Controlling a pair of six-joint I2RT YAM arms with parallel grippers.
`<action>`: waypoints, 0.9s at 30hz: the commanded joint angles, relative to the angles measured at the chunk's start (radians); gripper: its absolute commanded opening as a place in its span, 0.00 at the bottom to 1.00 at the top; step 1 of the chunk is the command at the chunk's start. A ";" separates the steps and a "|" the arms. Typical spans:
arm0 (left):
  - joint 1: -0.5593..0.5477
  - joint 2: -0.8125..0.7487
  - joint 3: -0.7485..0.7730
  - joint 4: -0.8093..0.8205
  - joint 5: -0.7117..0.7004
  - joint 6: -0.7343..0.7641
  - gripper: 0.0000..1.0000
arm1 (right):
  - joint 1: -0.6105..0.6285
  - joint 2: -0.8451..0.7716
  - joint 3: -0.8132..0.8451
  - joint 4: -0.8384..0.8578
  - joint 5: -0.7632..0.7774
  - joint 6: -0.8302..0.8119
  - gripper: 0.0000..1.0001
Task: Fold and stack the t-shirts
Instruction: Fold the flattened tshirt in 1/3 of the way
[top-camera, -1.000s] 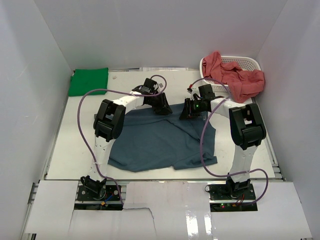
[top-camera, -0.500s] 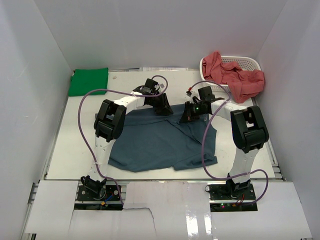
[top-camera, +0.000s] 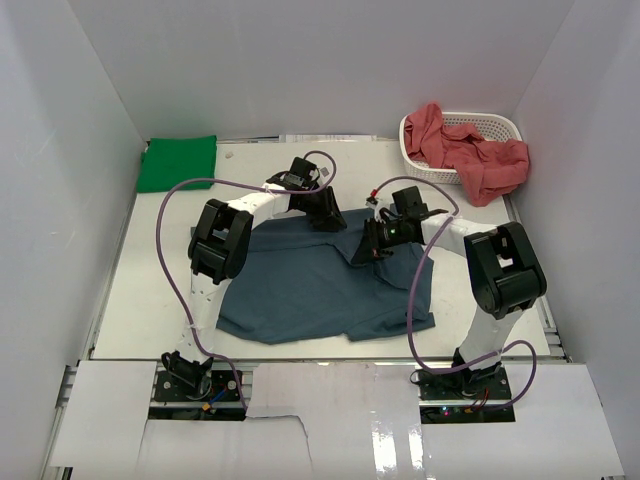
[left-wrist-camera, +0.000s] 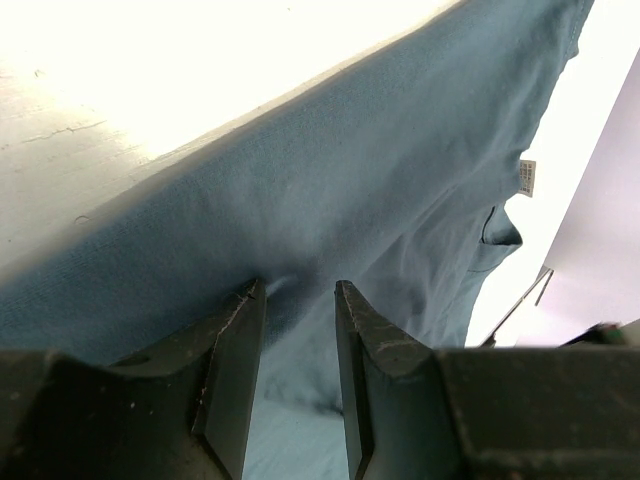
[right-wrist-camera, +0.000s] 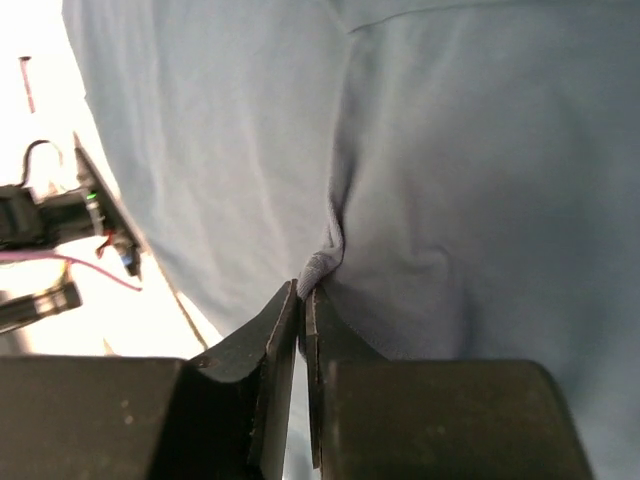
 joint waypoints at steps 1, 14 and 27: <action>-0.018 0.019 0.006 -0.041 -0.024 0.020 0.45 | 0.011 -0.027 -0.035 0.075 -0.101 0.063 0.12; -0.018 0.042 0.019 -0.052 -0.027 0.029 0.45 | 0.020 -0.004 -0.319 0.804 -0.405 0.619 0.67; -0.018 0.045 0.029 -0.056 -0.027 0.029 0.45 | 0.023 -0.185 -0.063 0.098 -0.074 0.058 0.66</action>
